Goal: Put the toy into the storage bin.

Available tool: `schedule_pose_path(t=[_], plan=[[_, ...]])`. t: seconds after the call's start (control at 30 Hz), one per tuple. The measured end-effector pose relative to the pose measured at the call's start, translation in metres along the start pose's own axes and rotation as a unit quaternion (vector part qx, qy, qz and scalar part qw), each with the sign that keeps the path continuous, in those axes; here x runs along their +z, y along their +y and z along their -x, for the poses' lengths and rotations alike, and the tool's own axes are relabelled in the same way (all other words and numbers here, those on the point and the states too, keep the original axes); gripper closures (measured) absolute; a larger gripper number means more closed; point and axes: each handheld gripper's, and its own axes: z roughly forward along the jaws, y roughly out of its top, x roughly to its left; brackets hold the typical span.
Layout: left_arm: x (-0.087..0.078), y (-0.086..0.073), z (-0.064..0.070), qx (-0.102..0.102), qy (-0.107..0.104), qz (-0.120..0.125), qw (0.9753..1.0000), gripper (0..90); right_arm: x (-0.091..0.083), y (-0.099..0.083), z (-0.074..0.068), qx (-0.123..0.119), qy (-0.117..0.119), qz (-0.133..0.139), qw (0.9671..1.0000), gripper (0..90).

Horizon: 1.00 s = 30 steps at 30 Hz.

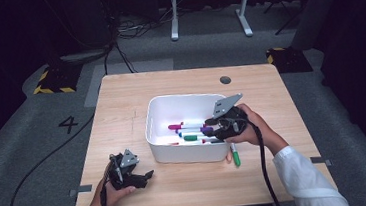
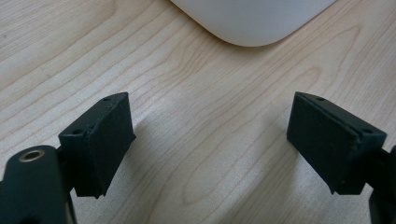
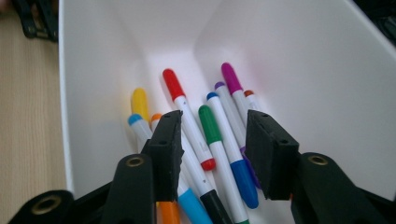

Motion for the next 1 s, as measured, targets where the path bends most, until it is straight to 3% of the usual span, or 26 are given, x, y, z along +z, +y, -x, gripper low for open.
schedule_pose_path(t=[0.1,0.2,0.37,0.47,0.57,0.73,0.93,1.0], plan=[[0.000,0.000,0.000,0.001,0.000,0.000,1.0000,14.7,-0.014,-0.001,0.002,0.023,-0.020,0.032,0.9990,52.2],[0.000,0.000,0.000,0.001,0.000,0.000,1.0000,14.7,-0.031,-0.005,0.002,0.036,-0.055,0.061,0.9960,49.0],[0.000,0.000,0.000,0.001,0.000,0.000,1.0000,14.7,-0.058,-0.018,0.001,0.056,-0.089,0.087,0.9906,43.9],[0.000,0.000,0.000,0.001,0.000,0.000,1.0000,14.7,-0.071,-0.029,-0.002,0.066,-0.123,0.088,0.9862,39.9],[0.000,0.000,0.000,0.001,0.000,0.000,1.0000,14.7,-0.079,-0.043,-0.006,0.080,-0.136,0.096,0.9828,37.2],[0.000,0.000,0.000,0.001,0.000,0.000,1.0000,14.7,-0.085,-0.073,-0.013,0.103,-0.150,0.101,0.9781,35.8],[0.000,0.000,0.000,0.000,0.000,0.000,1.0000,14.7,-0.069,-0.109,-0.025,0.134,-0.142,0.088,0.9767,35.8],[0.000,0.000,0.000,0.000,0.000,0.000,1.0000,14.7,-0.059,-0.119,-0.029,0.136,-0.140,0.073,0.9780,35.8]])
